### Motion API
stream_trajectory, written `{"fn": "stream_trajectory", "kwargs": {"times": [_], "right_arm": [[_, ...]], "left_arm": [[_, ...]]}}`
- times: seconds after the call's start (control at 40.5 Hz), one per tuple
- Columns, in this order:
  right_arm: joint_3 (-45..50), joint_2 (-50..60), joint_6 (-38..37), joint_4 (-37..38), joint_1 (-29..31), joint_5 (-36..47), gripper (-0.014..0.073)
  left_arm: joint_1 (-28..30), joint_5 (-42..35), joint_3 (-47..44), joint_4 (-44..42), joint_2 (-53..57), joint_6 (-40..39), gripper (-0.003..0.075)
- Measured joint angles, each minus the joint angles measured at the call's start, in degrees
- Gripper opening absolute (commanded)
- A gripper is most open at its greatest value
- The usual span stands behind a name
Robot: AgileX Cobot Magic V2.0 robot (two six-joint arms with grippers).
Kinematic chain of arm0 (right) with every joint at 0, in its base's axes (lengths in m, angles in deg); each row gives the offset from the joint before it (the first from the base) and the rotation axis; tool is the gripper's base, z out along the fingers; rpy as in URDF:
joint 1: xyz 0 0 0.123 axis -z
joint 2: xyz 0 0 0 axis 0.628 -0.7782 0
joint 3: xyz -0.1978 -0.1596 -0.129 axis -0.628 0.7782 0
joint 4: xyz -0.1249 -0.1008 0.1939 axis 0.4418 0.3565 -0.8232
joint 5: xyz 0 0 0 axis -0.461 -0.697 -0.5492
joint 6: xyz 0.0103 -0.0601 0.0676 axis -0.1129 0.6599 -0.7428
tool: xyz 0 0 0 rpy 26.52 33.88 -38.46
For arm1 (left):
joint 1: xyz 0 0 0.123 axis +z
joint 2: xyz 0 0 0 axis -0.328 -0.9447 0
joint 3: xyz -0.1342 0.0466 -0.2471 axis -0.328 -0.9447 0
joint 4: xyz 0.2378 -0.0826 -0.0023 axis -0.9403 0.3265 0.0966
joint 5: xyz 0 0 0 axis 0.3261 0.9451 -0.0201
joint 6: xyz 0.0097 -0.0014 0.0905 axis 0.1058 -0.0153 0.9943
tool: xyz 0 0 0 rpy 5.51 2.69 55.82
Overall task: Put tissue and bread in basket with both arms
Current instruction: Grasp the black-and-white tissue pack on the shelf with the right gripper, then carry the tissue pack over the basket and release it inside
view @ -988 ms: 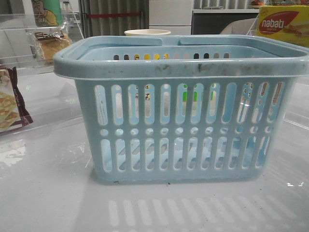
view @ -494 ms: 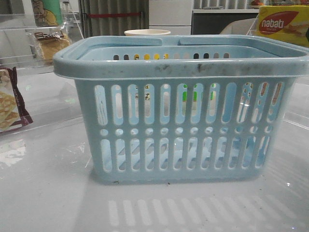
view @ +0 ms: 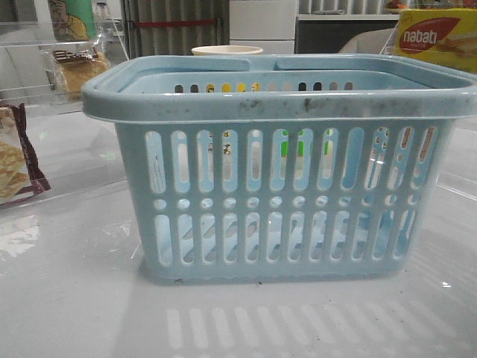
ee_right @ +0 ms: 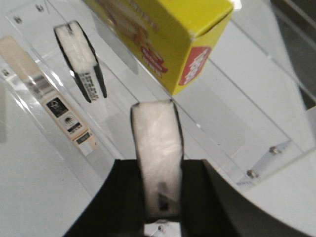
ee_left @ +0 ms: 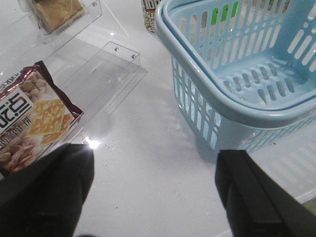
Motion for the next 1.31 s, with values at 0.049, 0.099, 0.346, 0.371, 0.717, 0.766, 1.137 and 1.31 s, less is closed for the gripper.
{"fn": "stream_trajectory", "kwargs": {"times": [0.049, 0.099, 0.346, 0.371, 0.717, 0.766, 1.137, 1.31], "right_arm": [[0.00, 2.79, 0.00, -0.72, -0.89, -1.30, 0.0171], [0.11, 5.62, 0.00, -1.50, -2.11, -2.20, 0.0171], [7.97, 18.15, 0.00, -3.61, -13.26, -2.00, 0.0171], [9.24, 19.00, 0.00, -4.01, -14.70, -1.72, 0.0171], [21.57, 19.66, 0.00, -6.34, -32.39, 6.47, 0.0177], [22.54, 18.82, 0.00, -6.65, -34.30, 7.89, 0.0197], [23.28, 10.95, 0.00, -6.65, -37.86, 14.11, 0.0538], [23.28, 11.63, 0.00, -6.65, -37.86, 13.34, 0.0539]], "left_arm": [[0.00, 0.00, 0.00, 0.00, 0.00, 0.00, 0.0561], [0.00, 0.00, 0.00, 0.00, 0.00, 0.00, 0.0561], [0.00, 0.00, 0.00, 0.00, 0.00, 0.00, 0.0561], [0.00, 0.00, 0.00, 0.00, 0.00, 0.00, 0.0561], [0.00, 0.00, 0.00, 0.00, 0.00, 0.00, 0.0561], [0.00, 0.00, 0.00, 0.00, 0.00, 0.00, 0.0561], [0.00, 0.00, 0.00, 0.00, 0.00, 0.00, 0.0561], [0.00, 0.00, 0.00, 0.00, 0.00, 0.00, 0.0561]]}}
